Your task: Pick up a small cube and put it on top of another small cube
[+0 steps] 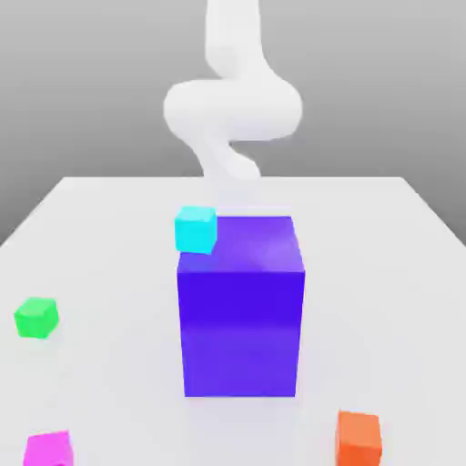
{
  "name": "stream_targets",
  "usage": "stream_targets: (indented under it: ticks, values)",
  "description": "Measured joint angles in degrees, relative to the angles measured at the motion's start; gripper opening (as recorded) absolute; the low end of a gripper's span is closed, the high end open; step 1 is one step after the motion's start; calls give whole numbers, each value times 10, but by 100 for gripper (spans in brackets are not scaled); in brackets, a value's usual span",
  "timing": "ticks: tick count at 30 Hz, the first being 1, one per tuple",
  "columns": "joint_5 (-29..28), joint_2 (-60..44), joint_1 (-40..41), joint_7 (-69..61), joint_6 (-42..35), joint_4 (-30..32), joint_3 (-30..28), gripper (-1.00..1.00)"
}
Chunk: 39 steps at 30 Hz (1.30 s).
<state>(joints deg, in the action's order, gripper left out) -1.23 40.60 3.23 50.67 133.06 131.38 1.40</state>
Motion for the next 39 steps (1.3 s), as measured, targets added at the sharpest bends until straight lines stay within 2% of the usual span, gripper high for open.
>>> stream_targets:
  ticks: [10, 18, 23, 31, 34, 35, 39]
  values:
    - [-58, -212, 109, 201, 50, -17, 36, 0]
    - [-89, -378, 162, 349, 91, -29, 23, 0]
    - [-79, -479, 185, 421, 119, -36, 10, 0]
    - [-6, -633, 217, 491, 171, -47, -3, 0]
    - [0, -696, 220, 496, 214, -60, -4, 0]
    - [0, -716, 219, 497, 230, -64, -4, -100]
    - [0, -716, 219, 497, 231, -64, -4, -100]
